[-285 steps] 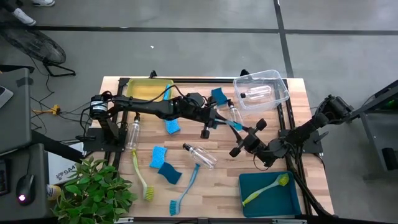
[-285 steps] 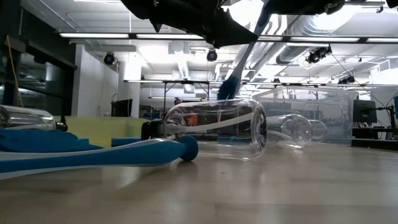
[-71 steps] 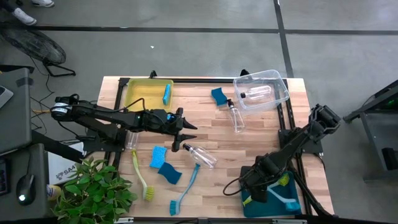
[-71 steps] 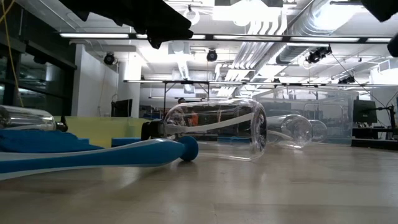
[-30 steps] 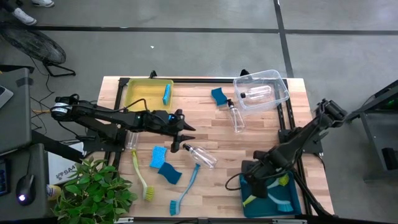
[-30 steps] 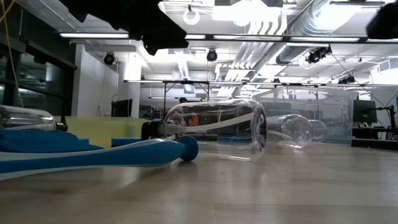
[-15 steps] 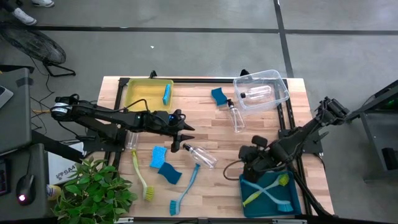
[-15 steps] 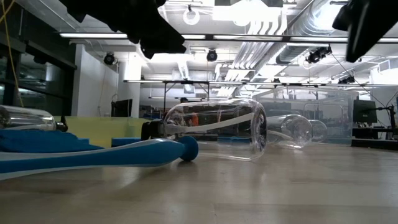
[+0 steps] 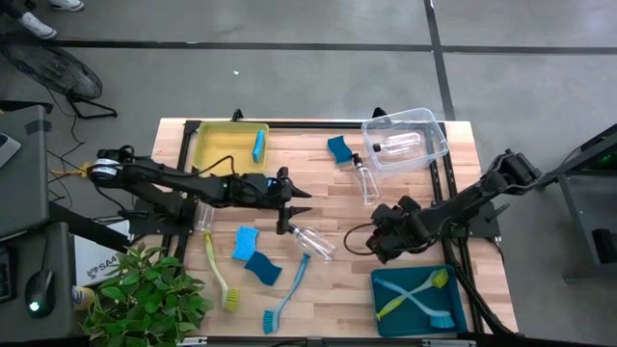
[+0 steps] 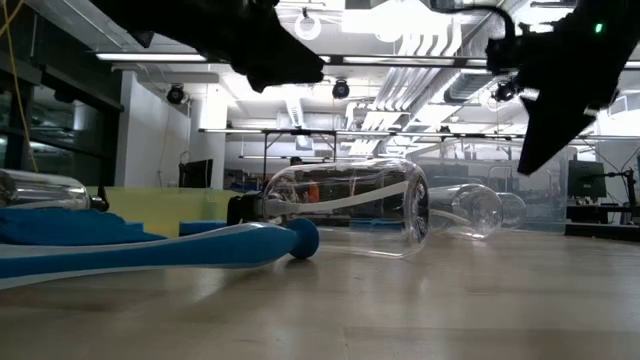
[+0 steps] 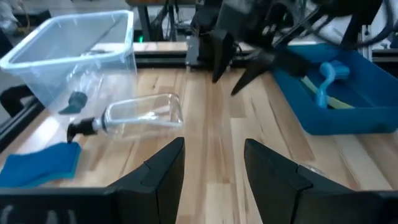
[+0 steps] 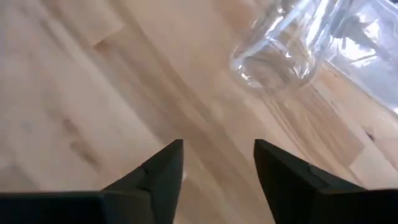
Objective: Pick & Place Kitchen Sink Supplies
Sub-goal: Put the transparent soap dispenser into the transparent bin
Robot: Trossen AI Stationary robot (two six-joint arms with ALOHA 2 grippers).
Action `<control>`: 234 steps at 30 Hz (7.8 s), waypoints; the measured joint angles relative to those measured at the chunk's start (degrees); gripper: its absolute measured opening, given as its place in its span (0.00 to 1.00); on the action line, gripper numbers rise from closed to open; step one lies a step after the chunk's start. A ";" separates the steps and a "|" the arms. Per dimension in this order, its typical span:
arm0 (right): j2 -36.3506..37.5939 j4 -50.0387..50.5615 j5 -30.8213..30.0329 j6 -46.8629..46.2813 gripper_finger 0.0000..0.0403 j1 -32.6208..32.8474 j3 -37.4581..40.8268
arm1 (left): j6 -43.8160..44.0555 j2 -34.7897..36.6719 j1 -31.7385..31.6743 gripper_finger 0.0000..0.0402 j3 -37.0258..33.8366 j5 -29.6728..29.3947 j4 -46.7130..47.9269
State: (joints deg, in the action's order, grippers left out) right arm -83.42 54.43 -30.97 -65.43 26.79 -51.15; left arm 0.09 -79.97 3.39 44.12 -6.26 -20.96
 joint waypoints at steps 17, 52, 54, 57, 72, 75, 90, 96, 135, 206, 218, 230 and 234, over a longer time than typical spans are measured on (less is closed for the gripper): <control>0.71 -13.57 -10.74 -0.13 0.65 -9.77 5.18 | -1.25 -9.07 -0.03 0.41 -0.02 -0.95 -10.79; 0.68 -15.55 0.03 2.60 0.85 -21.21 5.16 | 0.17 -9.07 -0.03 0.41 0.02 -0.48 -7.45; 0.68 -15.47 -0.03 2.68 0.85 -21.21 5.16 | 0.19 -9.07 -0.03 0.41 0.02 -0.31 -7.47; 0.68 -15.51 -0.32 2.61 0.85 -21.21 5.16 | 0.19 -9.07 -0.03 0.41 0.02 -0.29 -7.42; -2.15 -17.52 1.05 1.15 0.98 -22.10 5.13 | 0.40 -9.07 -0.01 0.41 0.02 -0.15 -7.31; -3.56 -20.87 0.16 0.93 0.96 -22.32 5.13 | 0.43 -9.07 -0.01 0.41 0.02 1.51 -7.12; -4.02 -23.88 -0.51 -2.15 0.95 -24.89 5.11 | 0.45 -9.07 0.01 0.41 0.02 2.87 -7.14; -4.08 -23.88 0.55 -3.17 0.94 -26.41 5.12 | 0.84 -9.07 0.01 0.41 0.02 2.86 -7.14; -8.41 -26.11 1.74 -0.44 0.85 -27.04 5.09 | 1.96 -9.07 0.01 0.41 0.02 4.31 -7.16; -8.43 -55.42 -57.34 38.20 0.85 6.16 5.13 | -3.33 -9.02 -0.09 0.41 0.09 1.13 -31.23; -8.41 -68.89 -57.52 56.33 0.85 7.77 5.11 | 1.63 -9.05 -3.49 0.41 2.43 7.86 -30.69; -8.41 -83.66 -59.41 75.76 0.85 7.86 5.11 | 2.05 -9.00 -3.40 0.54 2.47 13.03 -27.99; -8.41 -87.55 -58.78 80.24 0.85 8.53 5.11 | 6.28 -9.09 -3.33 0.72 2.47 9.23 -26.51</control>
State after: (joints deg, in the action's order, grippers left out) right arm -91.83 -33.12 -89.75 14.81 35.33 -46.04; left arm 6.37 -89.06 0.05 46.59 2.97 -47.47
